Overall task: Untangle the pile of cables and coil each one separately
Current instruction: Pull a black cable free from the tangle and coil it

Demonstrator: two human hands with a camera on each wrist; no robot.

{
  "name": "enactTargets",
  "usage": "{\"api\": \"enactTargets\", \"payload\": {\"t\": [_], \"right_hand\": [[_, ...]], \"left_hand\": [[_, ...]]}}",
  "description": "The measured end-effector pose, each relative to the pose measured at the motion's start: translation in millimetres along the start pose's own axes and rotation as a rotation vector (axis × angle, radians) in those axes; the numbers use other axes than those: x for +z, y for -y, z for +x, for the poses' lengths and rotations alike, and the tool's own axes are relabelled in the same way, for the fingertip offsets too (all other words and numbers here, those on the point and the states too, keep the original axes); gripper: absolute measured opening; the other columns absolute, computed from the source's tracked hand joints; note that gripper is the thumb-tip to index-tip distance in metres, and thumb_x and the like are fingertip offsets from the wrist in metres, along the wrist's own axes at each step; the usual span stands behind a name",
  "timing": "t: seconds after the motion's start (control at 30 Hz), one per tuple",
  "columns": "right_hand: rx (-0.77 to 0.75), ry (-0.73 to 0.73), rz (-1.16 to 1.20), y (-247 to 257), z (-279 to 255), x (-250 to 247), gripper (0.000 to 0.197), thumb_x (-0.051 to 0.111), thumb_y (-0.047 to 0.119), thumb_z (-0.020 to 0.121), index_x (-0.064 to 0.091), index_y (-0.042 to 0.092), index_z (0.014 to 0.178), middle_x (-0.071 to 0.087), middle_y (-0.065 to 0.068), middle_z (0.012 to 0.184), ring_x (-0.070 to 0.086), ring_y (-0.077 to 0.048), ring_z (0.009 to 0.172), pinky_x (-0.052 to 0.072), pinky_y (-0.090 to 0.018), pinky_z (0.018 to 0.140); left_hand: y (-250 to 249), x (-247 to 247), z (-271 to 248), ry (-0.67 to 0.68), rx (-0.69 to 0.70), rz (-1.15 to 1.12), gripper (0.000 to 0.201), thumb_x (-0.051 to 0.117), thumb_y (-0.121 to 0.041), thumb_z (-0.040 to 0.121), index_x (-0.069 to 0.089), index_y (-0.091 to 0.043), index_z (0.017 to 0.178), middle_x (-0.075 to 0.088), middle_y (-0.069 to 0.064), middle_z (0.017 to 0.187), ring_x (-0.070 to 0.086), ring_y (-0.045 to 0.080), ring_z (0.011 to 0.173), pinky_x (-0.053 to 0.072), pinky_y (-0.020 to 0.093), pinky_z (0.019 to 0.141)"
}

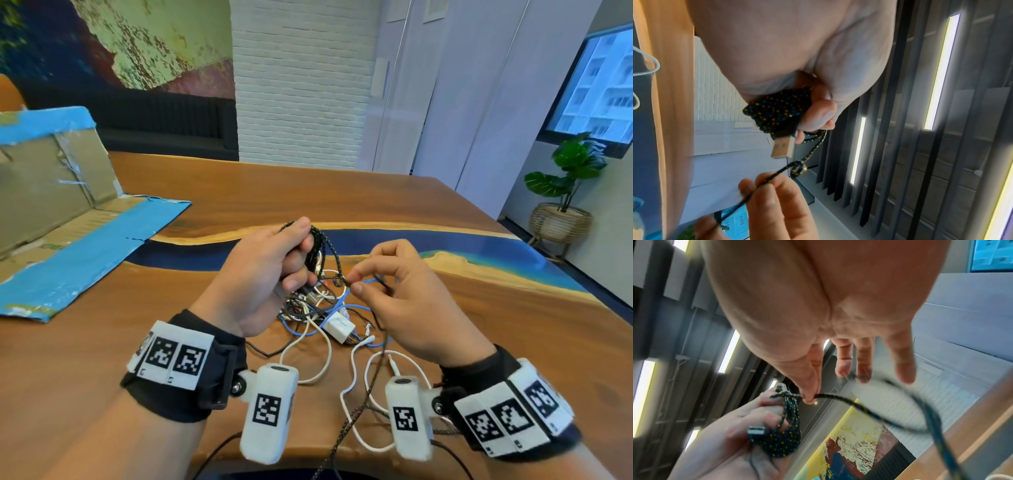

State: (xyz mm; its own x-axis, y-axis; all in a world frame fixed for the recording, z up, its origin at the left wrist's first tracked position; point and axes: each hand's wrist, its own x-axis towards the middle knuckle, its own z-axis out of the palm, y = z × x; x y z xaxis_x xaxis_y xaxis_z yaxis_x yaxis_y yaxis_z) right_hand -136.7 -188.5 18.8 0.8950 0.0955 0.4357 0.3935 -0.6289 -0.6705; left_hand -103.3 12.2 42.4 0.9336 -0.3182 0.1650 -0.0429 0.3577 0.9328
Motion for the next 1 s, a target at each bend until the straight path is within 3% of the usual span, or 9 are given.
{"api": "enactTargets", "payload": {"t": [0.07, 0.13, 0.23, 0.33, 0.47, 0.6, 0.73, 0.87, 1.0], "right_hand": [[0.014, 0.042, -0.107, -1, 1, 3, 0.021, 0.070, 0.022, 0.095, 0.065, 0.040, 0.086, 0.043, 0.009, 0.123, 0.044, -0.003, 0.120, 0.031, -0.009, 0.095], [-0.033, 0.016, -0.127, 3, -1, 6, 0.023, 0.064, 0.019, 0.098, 0.059, 0.040, 0.087, 0.046, 0.009, 0.127, 0.045, -0.003, 0.123, 0.034, -0.018, 0.098], [-0.110, -0.082, 0.142, 4, -5, 12, 0.022, 0.052, 0.006, 0.102, 0.056, 0.026, 0.095, 0.065, 0.006, 0.091, 0.064, -0.015, 0.090, 0.049, -0.026, 0.082], [-0.058, -0.174, 0.427, 6, -5, 17, 0.014, 0.048, 0.013, 0.102, 0.057, 0.023, 0.098, 0.054, 0.005, 0.067, 0.054, -0.028, 0.058, 0.048, -0.032, 0.058], [-0.055, -0.279, 0.403, 2, -2, 16, 0.011, 0.068, 0.012, 0.096, 0.063, 0.016, 0.087, 0.059, 0.006, 0.066, 0.050, -0.009, 0.054, 0.041, -0.026, 0.052], [-0.044, -0.276, 0.341, -8, -1, 16, 0.016, 0.065, 0.012, 0.098, 0.066, 0.017, 0.082, 0.058, 0.005, 0.064, 0.046, -0.011, 0.057, 0.039, -0.027, 0.053], [-0.035, -0.180, 0.274, -7, -3, 19, 0.029, 0.057, 0.012, 0.103, 0.064, 0.021, 0.077, 0.055, 0.016, 0.058, 0.044, 0.000, 0.054, 0.035, -0.016, 0.055], [0.016, -0.037, 0.290, -4, -11, 29, 0.039, 0.049, 0.022, 0.106, 0.057, 0.022, 0.068, 0.041, 0.014, 0.053, 0.032, -0.002, 0.050, 0.028, -0.016, 0.051], [0.057, 0.102, 0.334, 2, -14, 39, 0.040, 0.049, 0.028, 0.106, 0.058, 0.022, 0.068, 0.037, 0.014, 0.048, 0.030, -0.002, 0.045, 0.026, -0.015, 0.047]], "left_hand": [[0, 5, -3, 0.029, -0.024, -0.023, 0.032, 0.049, -0.031, 0.103, 0.052, -0.013, 0.077, 0.018, -0.004, 0.052, 0.027, 0.012, 0.041, 0.048, 0.026, 0.058], [-1, 8, -3, 0.028, -0.040, -0.039, 0.032, 0.048, -0.031, 0.104, 0.052, -0.013, 0.078, 0.018, -0.004, 0.053, 0.027, 0.012, 0.041, 0.048, 0.027, 0.058], [-2, 8, 0, -0.016, -0.051, -0.056, 0.033, 0.048, -0.033, 0.105, 0.052, -0.014, 0.078, 0.020, -0.006, 0.052, 0.028, 0.012, 0.042, 0.047, 0.028, 0.060], [0, 7, 3, -0.050, -0.063, -0.071, 0.033, 0.048, -0.034, 0.106, 0.052, -0.014, 0.079, 0.022, -0.006, 0.052, 0.029, 0.012, 0.043, 0.046, 0.028, 0.061], [2, 6, 4, -0.069, -0.088, -0.130, 0.034, 0.048, -0.034, 0.106, 0.052, -0.015, 0.078, 0.021, -0.007, 0.052, 0.028, 0.011, 0.042, 0.046, 0.027, 0.060], [-4, 4, -1, 0.038, -0.135, -0.290, 0.034, 0.051, -0.039, 0.099, 0.053, -0.017, 0.072, 0.020, -0.009, 0.051, 0.027, 0.008, 0.039, 0.044, 0.026, 0.061], [-9, 2, -5, 0.194, -0.109, -0.534, 0.034, 0.046, -0.037, 0.099, 0.060, -0.016, 0.076, 0.024, -0.010, 0.048, 0.036, 0.005, 0.038, 0.051, 0.021, 0.062], [-6, 6, 0, 0.114, 0.011, -0.696, 0.032, 0.043, -0.024, 0.104, 0.068, -0.006, 0.099, 0.048, -0.008, 0.063, 0.060, 0.008, 0.058, 0.059, 0.027, 0.078], [4, 17, 2, 0.023, 0.094, -0.643, 0.030, 0.039, -0.014, 0.106, 0.066, -0.002, 0.112, 0.069, 0.004, 0.098, 0.073, 0.018, 0.100, 0.053, 0.033, 0.102]]}}
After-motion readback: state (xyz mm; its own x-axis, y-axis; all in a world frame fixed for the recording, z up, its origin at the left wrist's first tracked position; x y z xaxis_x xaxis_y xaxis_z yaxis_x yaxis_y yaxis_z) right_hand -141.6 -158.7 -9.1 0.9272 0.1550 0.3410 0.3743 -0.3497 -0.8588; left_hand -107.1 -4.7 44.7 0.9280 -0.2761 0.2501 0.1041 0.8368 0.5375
